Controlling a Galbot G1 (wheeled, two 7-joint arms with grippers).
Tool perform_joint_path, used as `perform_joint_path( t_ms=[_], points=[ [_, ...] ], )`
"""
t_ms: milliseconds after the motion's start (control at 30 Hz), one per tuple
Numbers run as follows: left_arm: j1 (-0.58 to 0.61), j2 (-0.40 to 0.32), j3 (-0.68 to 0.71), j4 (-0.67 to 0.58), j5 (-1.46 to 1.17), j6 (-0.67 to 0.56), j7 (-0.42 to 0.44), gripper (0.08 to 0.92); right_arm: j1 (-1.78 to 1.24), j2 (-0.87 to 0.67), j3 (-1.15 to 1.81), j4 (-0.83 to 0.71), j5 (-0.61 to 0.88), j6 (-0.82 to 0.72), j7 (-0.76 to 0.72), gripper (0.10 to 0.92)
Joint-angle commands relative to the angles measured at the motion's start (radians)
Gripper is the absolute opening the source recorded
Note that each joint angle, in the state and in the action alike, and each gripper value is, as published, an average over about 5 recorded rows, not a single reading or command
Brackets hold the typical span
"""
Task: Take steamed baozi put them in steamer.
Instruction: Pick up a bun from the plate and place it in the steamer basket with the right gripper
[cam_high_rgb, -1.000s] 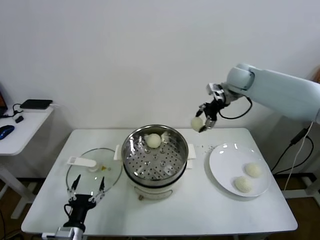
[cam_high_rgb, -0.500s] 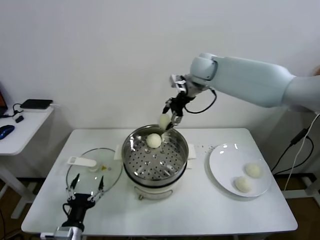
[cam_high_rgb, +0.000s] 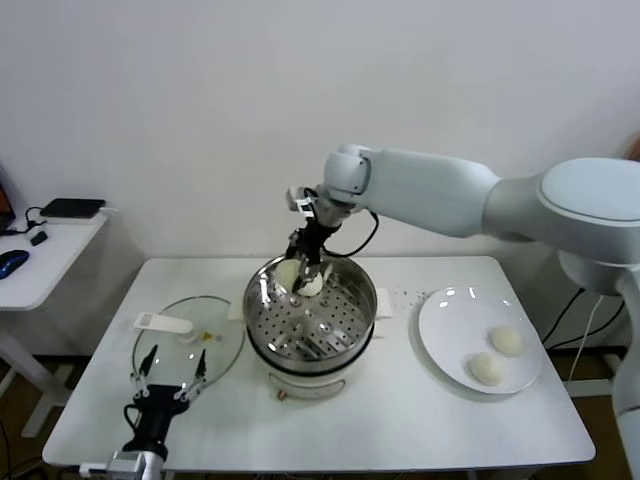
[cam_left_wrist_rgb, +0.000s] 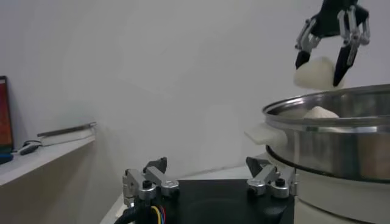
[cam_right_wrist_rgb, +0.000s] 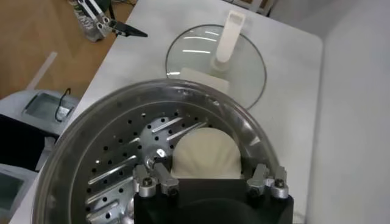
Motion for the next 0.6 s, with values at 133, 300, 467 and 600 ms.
perform_joint_path(
  t_ms=[133, 300, 467, 600],
  points=[
    [-0.002, -0.002, 0.002, 0.002, 0.004, 0.001, 0.0, 0.823, -0.079, 0.051, 0.008, -0.015, -0.013, -0.006, 0.012, 0.729],
    [-0.001, -0.002, 0.0, 0.002, 0.004, 0.001, 0.0, 0.823, -0.095, 0.059, 0.012, -0.021, -0.02, -0.005, 0.014, 0.729],
    [0.001, -0.001, -0.001, 0.004, 0.004, -0.001, 0.0, 0.823, -0.109, 0.062, 0.016, -0.024, -0.031, -0.005, 0.017, 0.729],
    [0.001, -0.001, -0.001, 0.005, 0.004, -0.001, 0.0, 0.823, -0.116, 0.064, 0.021, -0.028, -0.04, -0.004, 0.018, 0.729]
  ],
)
